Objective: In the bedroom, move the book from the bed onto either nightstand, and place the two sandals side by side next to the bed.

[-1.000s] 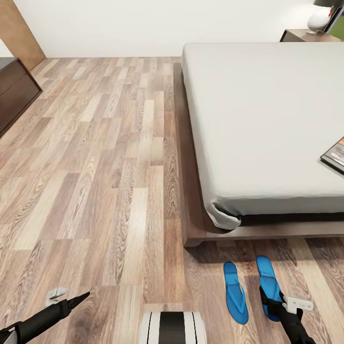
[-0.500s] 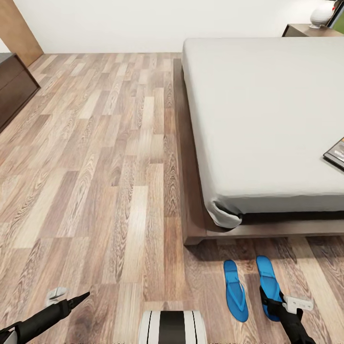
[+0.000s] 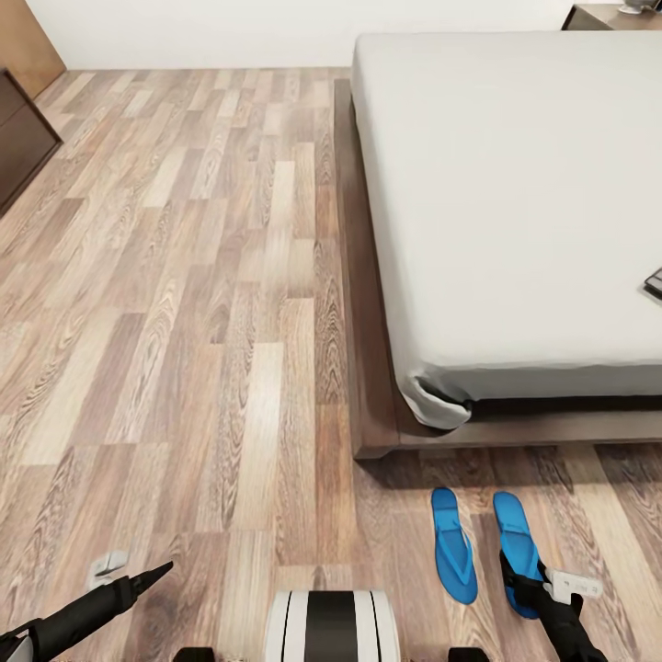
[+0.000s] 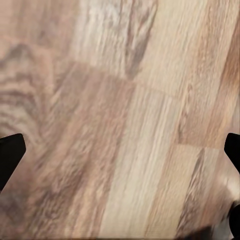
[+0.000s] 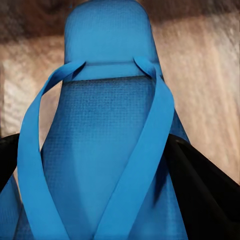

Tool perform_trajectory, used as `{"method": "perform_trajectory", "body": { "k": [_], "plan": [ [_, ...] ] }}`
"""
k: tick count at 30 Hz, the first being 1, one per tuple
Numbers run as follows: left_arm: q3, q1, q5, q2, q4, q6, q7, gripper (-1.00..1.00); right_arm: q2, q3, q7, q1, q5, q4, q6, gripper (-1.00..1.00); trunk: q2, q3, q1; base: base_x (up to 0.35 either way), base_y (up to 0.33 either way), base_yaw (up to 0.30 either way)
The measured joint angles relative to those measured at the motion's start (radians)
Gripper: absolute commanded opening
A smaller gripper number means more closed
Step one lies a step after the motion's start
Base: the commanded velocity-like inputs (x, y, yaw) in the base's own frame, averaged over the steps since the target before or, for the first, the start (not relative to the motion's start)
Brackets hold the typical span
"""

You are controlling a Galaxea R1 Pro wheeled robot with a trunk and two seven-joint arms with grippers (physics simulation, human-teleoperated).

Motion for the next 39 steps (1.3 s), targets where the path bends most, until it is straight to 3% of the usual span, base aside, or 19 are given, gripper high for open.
{"method": "perform_trajectory", "body": {
  "k": [7, 13, 15, 19, 22, 39],
  "plan": [
    [0.000, 0.000, 0.000, 0.000, 0.000, 0.000, 0.000, 1.00, 0.000, 0.000, 0.000, 0.000, 0.000, 0.000, 0.000, -1.00, -0.002, -0.027, 0.003, 0.000, 0.000, 0.000],
    [0.000, 0.000, 0.000, 0.000, 0.000, 0.000, 0.000, 1.00, 0.000, 0.001, 0.000, 0.000, -0.002, -0.001, -0.012, -1.00, -0.002, -0.027, 0.003, 0.000, 0.000, 0.000],
    [0.000, 0.000, 0.000, 0.000, 0.000, 0.000, 0.000, 1.00, 0.000, 0.001, 0.001, 0.000, -0.003, -0.002, -0.041, -1.00, -0.002, -0.027, 0.003, 0.000, 0.000, 0.000],
    [0.000, 0.000, 0.000, 0.000, 0.000, 0.000, -0.002, 1.00, 0.000, 0.001, 0.003, 0.000, -0.004, -0.001, -0.184, -1.00, -0.002, -0.027, 0.003, 0.000, 0.000, 0.000],
    [0.000, 0.000, 0.000, 0.000, 0.000, 0.000, -0.001, 1.00, 0.000, 0.001, 0.003, 0.000, -0.004, 0.000, -0.219, -1.00, -0.002, -0.027, 0.003, 0.000, 0.000, 0.000],
    [0.000, 0.000, 0.000, 0.000, 0.000, 0.000, 0.001, 1.00, 0.000, 0.002, 0.006, 0.000, -0.001, 0.002, -0.230, -1.00, -0.002, -0.027, 0.003, 0.000, 0.064, 0.000]
  ]
}}
